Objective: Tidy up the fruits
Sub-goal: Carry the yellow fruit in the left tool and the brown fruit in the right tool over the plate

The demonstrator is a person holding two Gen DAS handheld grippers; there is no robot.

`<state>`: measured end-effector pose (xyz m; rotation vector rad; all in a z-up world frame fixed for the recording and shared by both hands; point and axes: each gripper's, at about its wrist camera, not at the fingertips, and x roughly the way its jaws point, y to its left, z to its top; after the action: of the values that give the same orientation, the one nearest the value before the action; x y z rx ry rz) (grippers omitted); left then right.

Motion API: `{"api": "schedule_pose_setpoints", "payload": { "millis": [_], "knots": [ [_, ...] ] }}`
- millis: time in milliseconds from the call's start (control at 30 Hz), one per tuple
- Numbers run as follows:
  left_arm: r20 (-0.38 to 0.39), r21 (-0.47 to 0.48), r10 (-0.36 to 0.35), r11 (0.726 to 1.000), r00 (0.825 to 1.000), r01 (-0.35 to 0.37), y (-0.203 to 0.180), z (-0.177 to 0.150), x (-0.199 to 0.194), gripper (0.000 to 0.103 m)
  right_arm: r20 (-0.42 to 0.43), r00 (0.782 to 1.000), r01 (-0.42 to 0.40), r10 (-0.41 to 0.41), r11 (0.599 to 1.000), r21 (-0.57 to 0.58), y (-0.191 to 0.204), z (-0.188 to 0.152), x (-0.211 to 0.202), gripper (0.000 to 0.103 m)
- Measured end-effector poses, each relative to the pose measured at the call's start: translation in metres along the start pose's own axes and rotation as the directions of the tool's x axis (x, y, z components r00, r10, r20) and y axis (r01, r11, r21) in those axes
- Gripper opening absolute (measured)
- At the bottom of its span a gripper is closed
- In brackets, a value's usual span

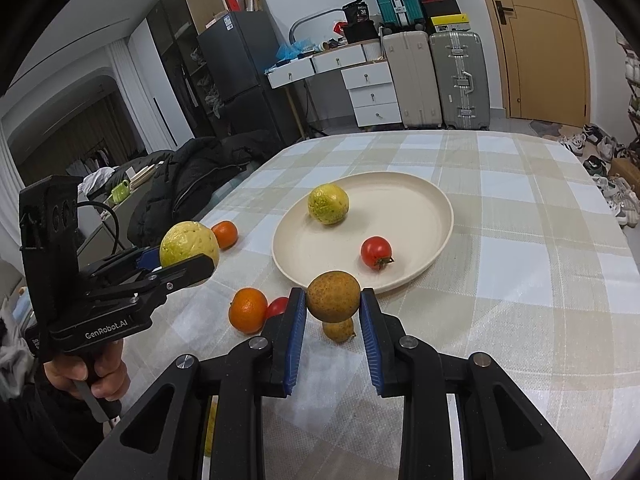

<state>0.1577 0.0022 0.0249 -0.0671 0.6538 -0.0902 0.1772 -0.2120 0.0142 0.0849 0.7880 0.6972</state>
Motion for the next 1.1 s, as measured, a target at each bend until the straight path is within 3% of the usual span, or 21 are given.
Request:
{"api": "schedule_pose_setpoints", "payload": {
  "millis": [467,1100],
  "knots": [
    [0.018,0.009,-0.011,1.000,1.000,0.010,-0.009,0.020,0.009,0.051,0.051,0.999,0.000,-0.002,0.999,0.050,-0.012,0.021,-0.006,0.028],
    [-0.039,0.009,-0.018,1.000,0.999,0.019,-0.017,0.039,0.054,0.051,0.018,0.999,0.036,-0.038,0.997,0.067,-0.030,0.037,0.017,0.028]
  ]
}}
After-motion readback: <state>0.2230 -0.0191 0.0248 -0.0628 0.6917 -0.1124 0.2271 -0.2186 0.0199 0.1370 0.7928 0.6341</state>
